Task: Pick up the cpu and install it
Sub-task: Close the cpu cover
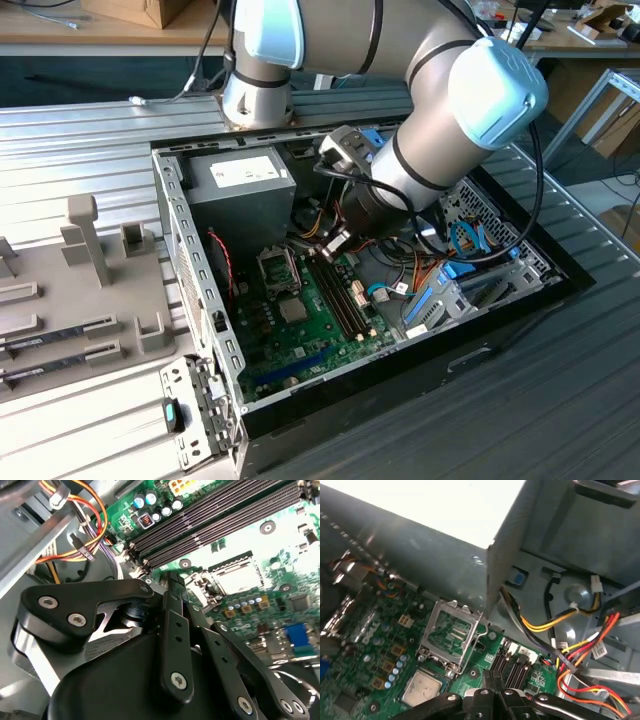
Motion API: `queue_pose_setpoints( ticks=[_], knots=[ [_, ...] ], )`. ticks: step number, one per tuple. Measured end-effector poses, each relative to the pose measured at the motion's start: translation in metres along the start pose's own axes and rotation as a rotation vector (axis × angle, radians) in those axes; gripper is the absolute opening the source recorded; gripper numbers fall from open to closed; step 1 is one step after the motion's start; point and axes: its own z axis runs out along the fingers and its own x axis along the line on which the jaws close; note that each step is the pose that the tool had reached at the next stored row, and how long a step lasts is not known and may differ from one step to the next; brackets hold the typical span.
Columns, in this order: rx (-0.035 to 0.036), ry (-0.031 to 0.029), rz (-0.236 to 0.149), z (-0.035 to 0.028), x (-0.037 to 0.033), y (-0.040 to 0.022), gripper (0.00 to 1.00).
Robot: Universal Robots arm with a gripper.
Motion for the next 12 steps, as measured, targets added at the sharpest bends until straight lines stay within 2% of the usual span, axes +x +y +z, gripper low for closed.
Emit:
queue_pose_setpoints(
  ticks=[2, 8, 12],
  knots=[
    [-0.0022, 0.0075, -0.027, -0.0003, -0.0019, -0.0010, 0.11],
    [-0.0057, 0.0223, -0.086, 0.0012, -0.0047, 0.0007, 0.11],
    [-0.0073, 0.0257, -0.102, 0.0045, -0.0082, 0.0067, 0.11]
  ],
)
